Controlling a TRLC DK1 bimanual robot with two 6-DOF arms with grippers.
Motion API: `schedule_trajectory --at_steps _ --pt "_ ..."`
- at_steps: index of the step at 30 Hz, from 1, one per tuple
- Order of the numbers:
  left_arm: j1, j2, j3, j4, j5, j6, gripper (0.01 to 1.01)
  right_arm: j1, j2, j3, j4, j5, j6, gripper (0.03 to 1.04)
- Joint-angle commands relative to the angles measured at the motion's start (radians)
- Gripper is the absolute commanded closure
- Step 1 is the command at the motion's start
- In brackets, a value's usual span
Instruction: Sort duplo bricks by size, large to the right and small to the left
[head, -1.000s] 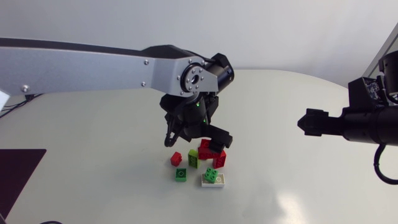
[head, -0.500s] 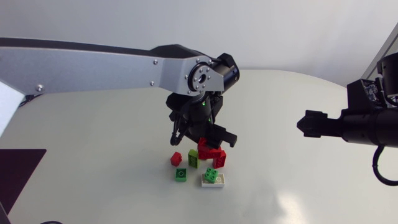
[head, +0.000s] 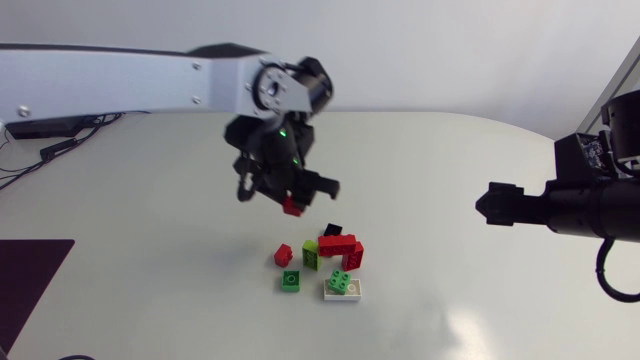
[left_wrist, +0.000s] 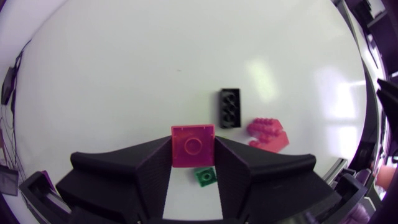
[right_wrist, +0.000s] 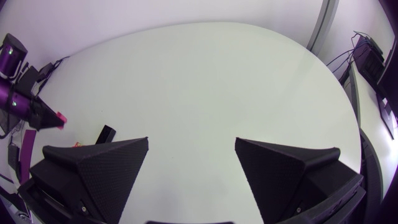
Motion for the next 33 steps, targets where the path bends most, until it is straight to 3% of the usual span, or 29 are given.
schedule_trajectory --at_steps 1,6,16,21,29,31,33 --pt "0.096 -0.11 0.011 -0.017 -0.01 0.029 0.818 0.0 0.0 -0.021 0.011 0.0 -0.017 0.06" --pt "0.233 -0.211 -0.073 0.009 -0.02 0.084 0.818 0.012 0.0 -0.022 0.012 0.0 -0.009 0.06" --pt "0.415 -0.447 -0.596 0.288 -0.01 0.216 0.818 0.015 -0.014 -0.031 0.009 0.001 -0.017 0.06" --pt "0.434 -0.522 -0.811 0.378 0.046 0.259 0.818 0.015 -0.02 -0.033 0.003 0.001 -0.017 0.06" --pt "0.477 -0.507 -0.968 0.512 0.108 0.265 0.808 0.015 -0.036 -0.038 -0.006 0.003 -0.017 0.06" --pt "0.478 -0.47 -0.974 0.51 0.128 0.265 0.759 0.017 -0.037 -0.036 -0.009 0.003 -0.017 0.06" --pt "0.478 -0.459 -0.987 0.527 0.129 0.265 0.634 0.017 -0.037 -0.036 -0.012 0.004 -0.017 0.06"
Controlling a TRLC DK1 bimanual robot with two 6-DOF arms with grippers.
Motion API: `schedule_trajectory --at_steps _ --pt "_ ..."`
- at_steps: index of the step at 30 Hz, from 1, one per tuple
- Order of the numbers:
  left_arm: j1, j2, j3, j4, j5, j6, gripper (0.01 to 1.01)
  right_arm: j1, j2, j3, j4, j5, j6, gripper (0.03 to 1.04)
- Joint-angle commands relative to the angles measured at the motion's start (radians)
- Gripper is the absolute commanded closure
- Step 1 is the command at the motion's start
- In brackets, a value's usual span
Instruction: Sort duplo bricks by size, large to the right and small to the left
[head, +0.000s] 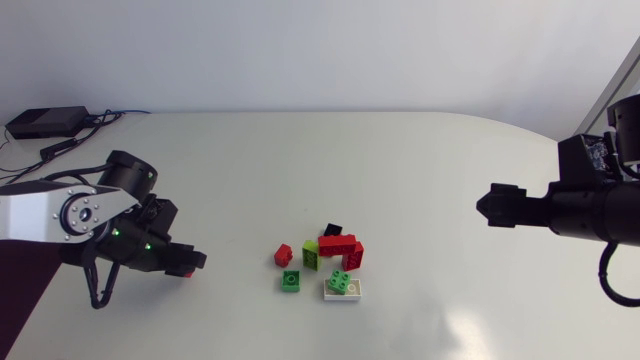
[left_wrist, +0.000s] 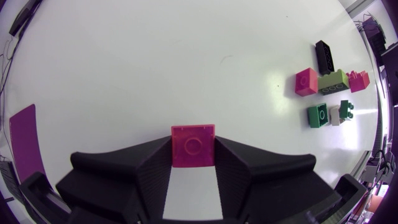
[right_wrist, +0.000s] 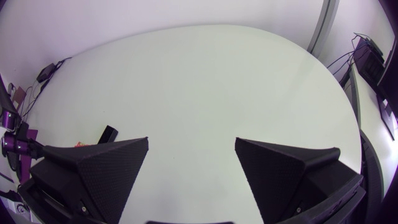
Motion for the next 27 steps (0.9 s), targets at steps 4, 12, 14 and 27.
schedule_trajectory --at_steps 4,12,14,27 --pt "-0.001 0.054 -0.049 0.046 0.012 0.017 0.246 0.011 -0.007 -0.026 -0.013 0.003 -0.017 0.06" --pt "0.008 0.081 -0.015 0.066 0.011 0.036 0.07 0.015 -0.008 -0.026 -0.013 0.004 -0.015 0.06" --pt "0.008 0.042 0.071 0.026 0.014 0.036 0.07 0.016 -0.007 -0.025 -0.012 0.004 -0.015 0.06" --pt "-0.271 0.206 0.344 -0.058 0.058 -0.032 0.069 0.019 0.006 -0.025 -0.01 0.024 -0.014 0.06"
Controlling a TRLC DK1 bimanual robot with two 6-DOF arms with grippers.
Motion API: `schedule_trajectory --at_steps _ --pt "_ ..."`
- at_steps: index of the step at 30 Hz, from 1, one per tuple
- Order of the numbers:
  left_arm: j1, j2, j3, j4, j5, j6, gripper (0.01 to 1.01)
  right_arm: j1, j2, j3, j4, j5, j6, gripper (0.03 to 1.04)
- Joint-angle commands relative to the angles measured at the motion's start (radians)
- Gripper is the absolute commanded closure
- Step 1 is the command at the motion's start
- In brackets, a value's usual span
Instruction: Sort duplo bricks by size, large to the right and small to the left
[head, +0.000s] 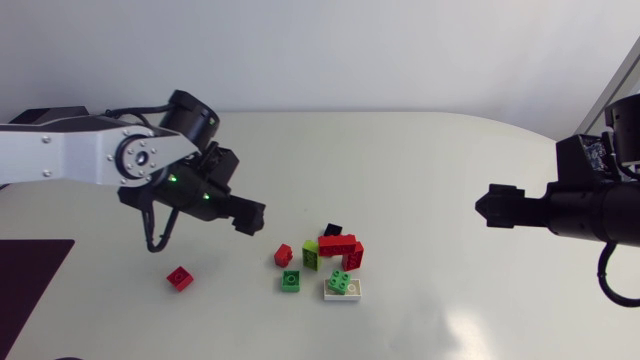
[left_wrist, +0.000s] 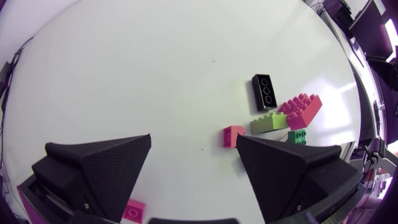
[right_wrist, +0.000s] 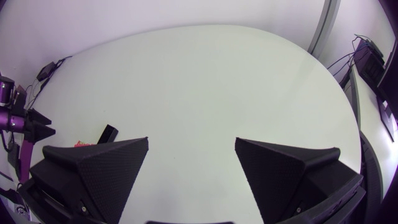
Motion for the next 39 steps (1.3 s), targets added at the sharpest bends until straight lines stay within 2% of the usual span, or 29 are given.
schedule_trajectory --at_steps 1,5,19,26,32,35,37,39 --pt "-0.037 0.081 0.02 -0.023 0.013 -0.021 0.069 0.006 0.007 -0.025 -0.01 0.015 -0.014 0.06" --pt "-0.066 0.153 0.041 -0.023 0.047 -0.022 0.069 0.005 0.013 -0.028 -0.005 0.018 -0.014 0.06" --pt "-0.175 0.251 0.106 -0.021 0.048 -0.041 0.069 0.011 0.033 -0.015 -0.007 0.026 -0.006 0.06" --pt "-0.181 0.306 0.11 -0.015 0.044 -0.044 0.077 0.011 0.033 -0.015 -0.007 0.026 -0.006 0.06" --pt "-0.165 0.31 0.129 -0.012 0.034 -0.052 0.31 0.011 0.033 -0.017 -0.005 0.026 -0.006 0.06" --pt "-0.161 0.32 0.135 -0.009 0.033 -0.056 0.364 0.011 0.033 -0.017 -0.005 0.026 -0.006 0.06" --pt "-0.161 0.325 0.135 -0.006 0.03 -0.059 0.439 0.011 0.033 -0.018 -0.007 0.026 -0.008 0.06" --pt "-0.16 0.328 0.136 -0.001 0.028 -0.061 0.441 0.011 0.033 -0.018 -0.005 0.026 -0.008 0.06"
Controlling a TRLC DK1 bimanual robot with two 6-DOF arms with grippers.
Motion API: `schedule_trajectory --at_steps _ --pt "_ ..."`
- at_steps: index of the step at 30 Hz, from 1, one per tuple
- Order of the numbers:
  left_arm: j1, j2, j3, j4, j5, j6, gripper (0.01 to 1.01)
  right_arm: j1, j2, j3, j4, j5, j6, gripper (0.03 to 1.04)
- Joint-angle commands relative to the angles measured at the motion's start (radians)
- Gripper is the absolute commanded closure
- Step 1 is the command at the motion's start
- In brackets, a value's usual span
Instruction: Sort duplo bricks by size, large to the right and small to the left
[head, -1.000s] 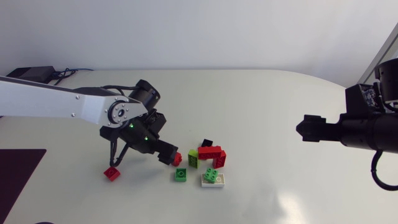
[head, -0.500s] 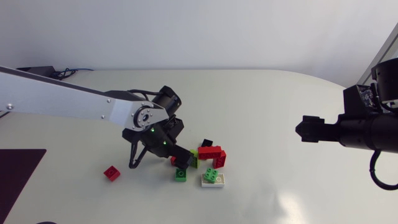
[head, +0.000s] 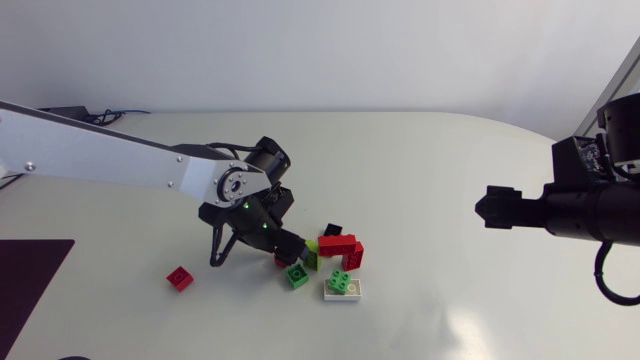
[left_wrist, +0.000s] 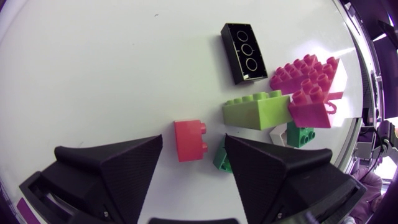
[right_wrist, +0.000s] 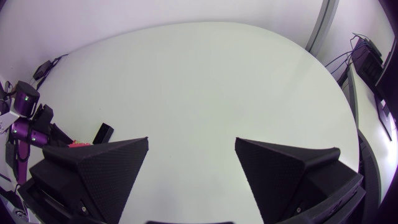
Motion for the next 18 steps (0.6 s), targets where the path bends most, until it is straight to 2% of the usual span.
schedule_trajectory --at_steps 1,8,9,12,18 --pt "0.007 0.034 0.024 0.005 -0.001 -0.023 0.441 0.012 0.011 -0.018 -0.007 0.009 -0.008 0.06" --pt "0.013 0.05 0.024 0.008 -0.008 -0.024 0.444 0.013 0.011 -0.017 -0.007 0.009 -0.008 0.06" --pt "0.013 0.051 0.024 0.008 -0.008 -0.024 0.507 0.013 0.011 -0.017 -0.007 0.009 -0.008 0.06" --pt "0.029 0.054 0.024 0.015 -0.008 -0.032 0.777 0.013 0.011 -0.017 -0.007 0.009 -0.008 0.06" --pt "0.053 -0.004 -0.001 0.015 -0.01 -0.018 0.797 0.017 0.013 -0.018 -0.007 0.009 -0.008 0.06"
